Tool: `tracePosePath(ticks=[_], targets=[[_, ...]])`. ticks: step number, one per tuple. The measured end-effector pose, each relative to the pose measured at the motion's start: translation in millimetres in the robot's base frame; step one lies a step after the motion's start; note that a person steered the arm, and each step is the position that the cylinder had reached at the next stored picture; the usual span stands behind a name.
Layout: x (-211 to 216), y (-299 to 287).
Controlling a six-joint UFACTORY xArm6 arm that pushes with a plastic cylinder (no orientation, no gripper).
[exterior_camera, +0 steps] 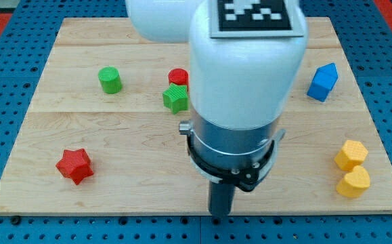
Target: Move the red star to the bottom center of the board
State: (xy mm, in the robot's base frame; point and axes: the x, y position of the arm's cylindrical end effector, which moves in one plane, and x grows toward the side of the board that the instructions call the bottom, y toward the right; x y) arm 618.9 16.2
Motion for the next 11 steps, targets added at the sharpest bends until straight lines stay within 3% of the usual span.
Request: tracePosePath(ticks=[3, 4, 6, 7, 9, 11], targets=[[-12.8, -249.6], [-46.4, -256.0], [-50.3, -139.9], [-53.1, -129.1], [-22.8, -173.1], [-90.8, -168.2]])
